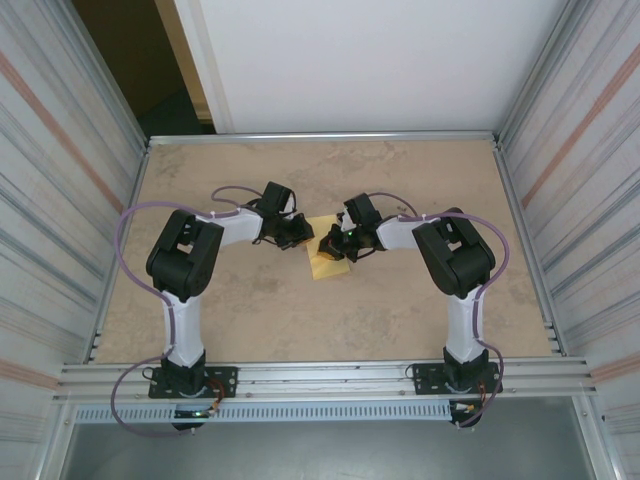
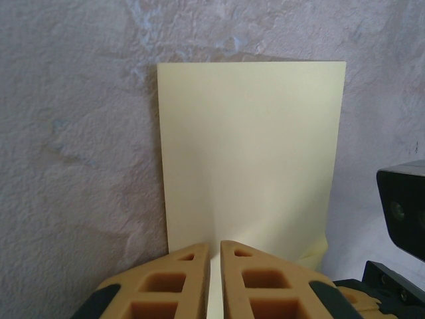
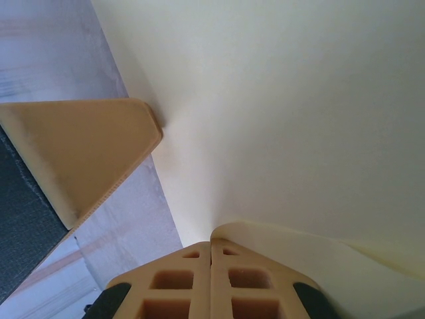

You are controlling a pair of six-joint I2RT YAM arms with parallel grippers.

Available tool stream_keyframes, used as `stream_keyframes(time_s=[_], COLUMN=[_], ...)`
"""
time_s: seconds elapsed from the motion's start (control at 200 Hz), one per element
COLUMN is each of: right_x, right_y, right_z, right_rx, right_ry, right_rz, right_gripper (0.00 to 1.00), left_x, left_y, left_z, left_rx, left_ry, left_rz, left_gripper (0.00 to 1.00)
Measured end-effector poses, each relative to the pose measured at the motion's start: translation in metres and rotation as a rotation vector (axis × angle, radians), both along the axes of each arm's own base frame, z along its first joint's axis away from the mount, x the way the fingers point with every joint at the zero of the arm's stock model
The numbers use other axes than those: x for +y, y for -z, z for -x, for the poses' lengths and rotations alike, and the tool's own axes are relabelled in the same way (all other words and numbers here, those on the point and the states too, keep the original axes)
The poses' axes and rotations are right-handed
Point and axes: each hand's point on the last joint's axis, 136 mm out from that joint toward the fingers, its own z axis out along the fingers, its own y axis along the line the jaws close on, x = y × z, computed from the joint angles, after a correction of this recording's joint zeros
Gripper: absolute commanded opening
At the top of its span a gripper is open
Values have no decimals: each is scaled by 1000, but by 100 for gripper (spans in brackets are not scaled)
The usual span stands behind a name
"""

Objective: Fold a paper plane with a square sheet of paper (pick it up from the middle)
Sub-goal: Fold the triangle a second time at the center of the table.

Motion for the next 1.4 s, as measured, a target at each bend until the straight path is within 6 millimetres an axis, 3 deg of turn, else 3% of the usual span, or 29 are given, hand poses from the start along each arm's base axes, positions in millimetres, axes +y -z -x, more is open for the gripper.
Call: stream_keyframes(time_s=[1.398], right_x=[-1], right_y=[-2], right_z=[5], right_rx=[4], right_ry=[-4], right_rz=[5], right_gripper=[0], left_x=[-1], left_y=[0], left_z=[1], left_rx=[2], left_ry=[4], left_rz=[6], left_gripper=[13])
